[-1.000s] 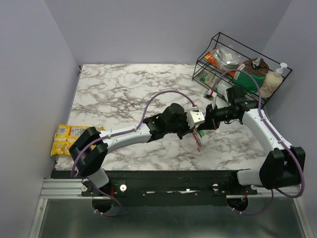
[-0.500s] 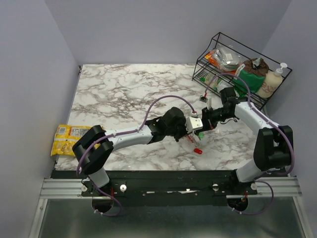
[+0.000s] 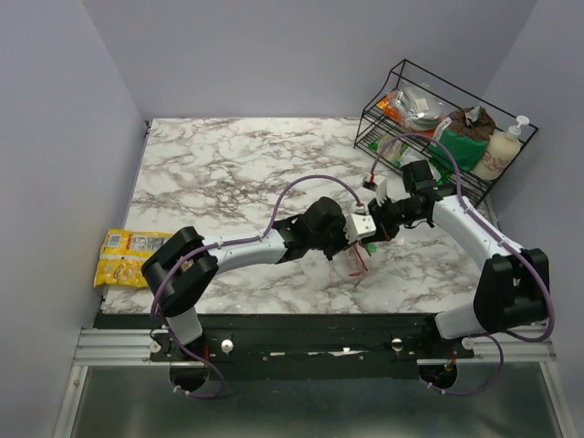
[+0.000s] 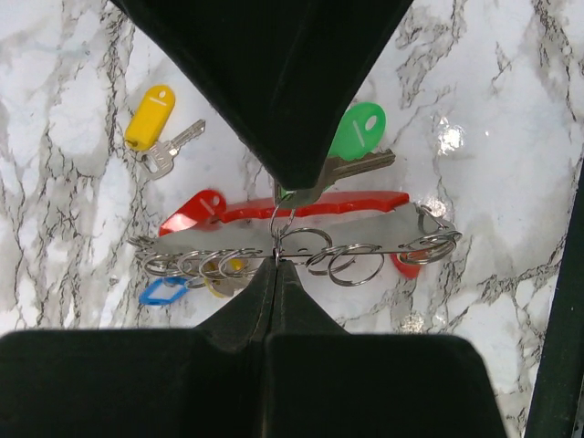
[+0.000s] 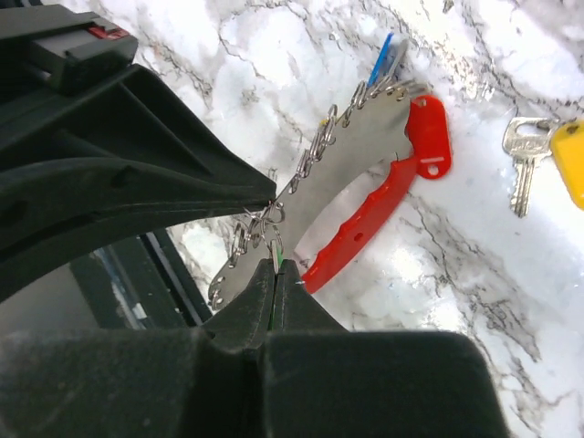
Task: Remove the keys from the keyring
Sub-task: Remove the key from the keyring.
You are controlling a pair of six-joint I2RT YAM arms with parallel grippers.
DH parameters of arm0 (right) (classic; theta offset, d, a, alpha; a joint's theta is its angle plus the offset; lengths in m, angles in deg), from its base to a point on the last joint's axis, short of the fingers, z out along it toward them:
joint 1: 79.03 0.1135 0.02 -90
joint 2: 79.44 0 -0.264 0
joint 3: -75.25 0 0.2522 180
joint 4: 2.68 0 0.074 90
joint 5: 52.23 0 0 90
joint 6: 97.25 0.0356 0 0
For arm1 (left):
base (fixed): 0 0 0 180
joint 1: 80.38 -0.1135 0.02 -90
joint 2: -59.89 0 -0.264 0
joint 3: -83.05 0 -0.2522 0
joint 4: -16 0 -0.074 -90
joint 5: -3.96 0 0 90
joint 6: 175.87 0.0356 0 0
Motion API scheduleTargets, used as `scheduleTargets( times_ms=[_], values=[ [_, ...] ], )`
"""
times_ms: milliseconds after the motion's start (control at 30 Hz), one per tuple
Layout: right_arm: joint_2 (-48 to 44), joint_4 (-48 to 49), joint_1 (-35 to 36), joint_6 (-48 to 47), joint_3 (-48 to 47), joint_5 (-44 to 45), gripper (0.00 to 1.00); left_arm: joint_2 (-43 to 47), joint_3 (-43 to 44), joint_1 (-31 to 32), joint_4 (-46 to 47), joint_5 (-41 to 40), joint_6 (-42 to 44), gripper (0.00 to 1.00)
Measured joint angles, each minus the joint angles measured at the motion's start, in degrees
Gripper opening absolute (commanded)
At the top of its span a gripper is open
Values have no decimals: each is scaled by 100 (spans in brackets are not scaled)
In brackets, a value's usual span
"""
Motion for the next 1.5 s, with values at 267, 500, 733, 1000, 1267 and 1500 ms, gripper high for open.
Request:
scheduleTargets(
  times_ms=[267, 500, 733, 1000, 1267, 1500],
  values=[
    [-310, 295, 544, 4, 133, 542, 1, -20, 0, -35, -142, 0, -179, 0],
    [-407, 409, 697, 9, 212, 719, 1, -20, 11, -33, -229, 120, -201, 0],
    [-420, 426, 774, 2, 227, 761, 1, -20, 15, -35, -293, 258, -199, 0],
    [-474, 367, 780, -149, 247, 660, 1, 15, 15, -31, -339, 321, -136, 0],
    [-922, 308, 824, -369, 356, 372, 1, 197, 4, -33, -328, 1097, -81, 0],
    [-1248, 426, 981, -367, 396, 240, 1, 433, -98, -33, -245, 1486, -52, 0]
  ],
)
